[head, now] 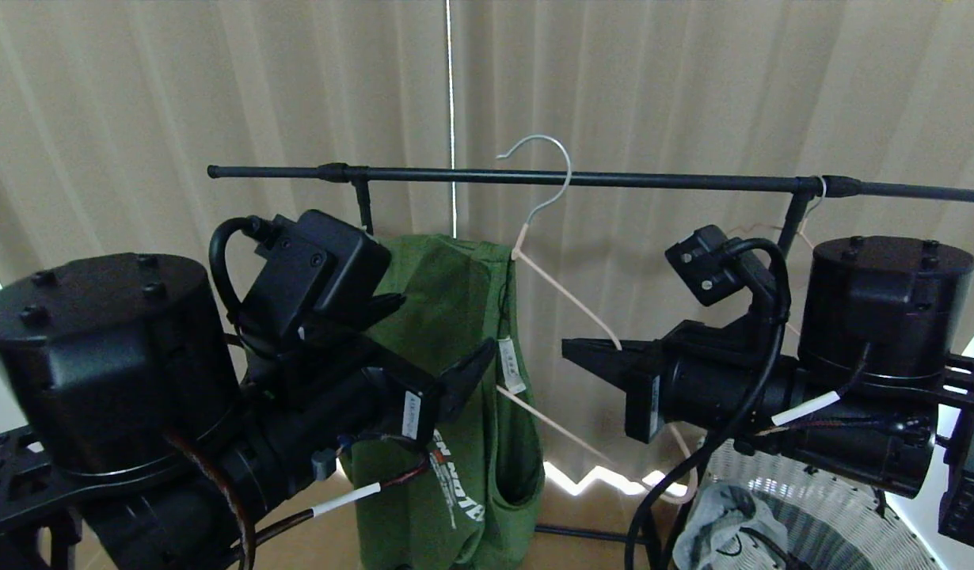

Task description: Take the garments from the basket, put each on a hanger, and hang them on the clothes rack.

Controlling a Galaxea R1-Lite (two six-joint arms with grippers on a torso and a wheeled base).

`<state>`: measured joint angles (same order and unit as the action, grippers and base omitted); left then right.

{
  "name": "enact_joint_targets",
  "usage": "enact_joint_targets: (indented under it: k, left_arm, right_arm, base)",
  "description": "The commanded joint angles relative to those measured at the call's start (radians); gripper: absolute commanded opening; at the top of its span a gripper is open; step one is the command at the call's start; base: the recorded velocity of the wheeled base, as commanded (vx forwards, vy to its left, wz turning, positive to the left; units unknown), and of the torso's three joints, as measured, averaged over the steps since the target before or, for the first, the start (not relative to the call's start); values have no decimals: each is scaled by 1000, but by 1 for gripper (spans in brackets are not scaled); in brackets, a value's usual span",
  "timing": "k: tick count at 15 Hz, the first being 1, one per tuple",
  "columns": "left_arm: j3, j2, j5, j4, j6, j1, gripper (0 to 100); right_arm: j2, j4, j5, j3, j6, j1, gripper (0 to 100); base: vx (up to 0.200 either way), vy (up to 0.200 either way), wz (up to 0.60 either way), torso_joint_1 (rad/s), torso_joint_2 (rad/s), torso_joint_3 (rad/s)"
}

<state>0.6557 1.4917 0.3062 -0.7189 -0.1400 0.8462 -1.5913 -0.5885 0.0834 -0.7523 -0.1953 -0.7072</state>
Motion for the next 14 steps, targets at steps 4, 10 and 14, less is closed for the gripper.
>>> enact_joint_targets:
  k: [4,10,14]
  left_arm:
    - [-82,-87,1,-1,-73,-75,100]
    - [-88,-113,-127,-43,-359,-282,100]
    - [-79,-107,-317,-74,-559,-366,100]
  right_arm:
    - [77,32,1,27,56,57,0]
    - [109,141,4,-7,77,89,0]
    - [102,141,15,-15,77,86,0]
  base:
    - [0,0,0,0,0,0]
    - [0,0,0,0,0,0]
    - [0,0,0,0,0,0]
